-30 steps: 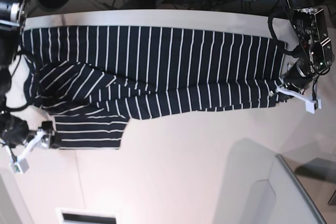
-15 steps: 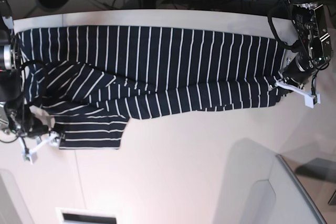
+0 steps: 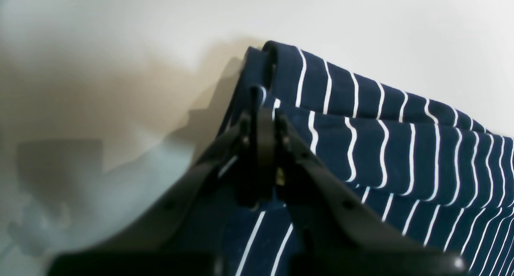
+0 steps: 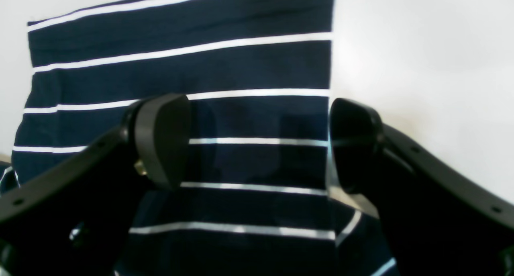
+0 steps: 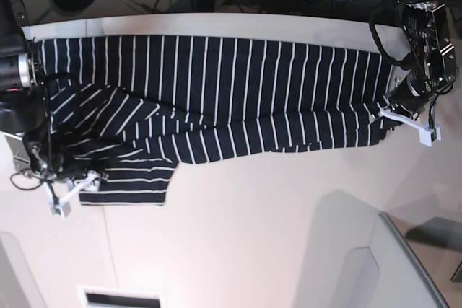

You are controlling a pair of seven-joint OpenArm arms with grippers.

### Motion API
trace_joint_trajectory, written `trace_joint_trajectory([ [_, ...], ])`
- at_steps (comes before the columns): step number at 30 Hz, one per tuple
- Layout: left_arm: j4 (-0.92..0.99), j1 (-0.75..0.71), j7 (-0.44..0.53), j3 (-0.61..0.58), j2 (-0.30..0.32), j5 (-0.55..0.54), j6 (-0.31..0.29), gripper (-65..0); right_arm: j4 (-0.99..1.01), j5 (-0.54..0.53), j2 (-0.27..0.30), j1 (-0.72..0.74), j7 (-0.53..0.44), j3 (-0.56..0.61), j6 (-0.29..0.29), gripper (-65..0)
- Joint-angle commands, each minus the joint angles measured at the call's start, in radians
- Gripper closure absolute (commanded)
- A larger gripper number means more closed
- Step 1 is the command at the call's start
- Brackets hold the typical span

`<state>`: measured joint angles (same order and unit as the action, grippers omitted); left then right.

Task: Layout the t-shirt on the table in an organized manner, then fold the t-shirt properly
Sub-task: 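Pull the folded edge with both grippers to narrow the shirt into a strip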

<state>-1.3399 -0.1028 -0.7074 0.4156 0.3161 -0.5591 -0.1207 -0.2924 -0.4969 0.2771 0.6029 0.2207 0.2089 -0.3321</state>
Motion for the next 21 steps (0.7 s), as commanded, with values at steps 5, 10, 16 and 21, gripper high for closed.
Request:
trace_joint_trajectory([
  [5,-0.019,0.005,0.019,0.01,0.018,-0.009,-0.003,0.0,-0.009,-0.009,0.009,0.022,0.006,-0.002,-0.006,-4.7],
  [10,-0.019,0.013,0.019,0.009,0.018,-0.009,-0.003,0.0,-0.026,-0.009,0.014,0.024,0.006,-0.004,-0.012,-0.6],
  [16,-0.017,0.013,0.019,0.009,0.018,-0.009,-0.003,0.0,-0.307,-0.015,0.061,-0.065,0.135,-0.007,-0.014,0.0],
  [21,-0.019,0.005,0.019,0.009,0.018,-0.008,-0.003,0.0,-0.686,-0.01,0.075,-0.226,0.325,-0.147,-0.008,0.0],
])
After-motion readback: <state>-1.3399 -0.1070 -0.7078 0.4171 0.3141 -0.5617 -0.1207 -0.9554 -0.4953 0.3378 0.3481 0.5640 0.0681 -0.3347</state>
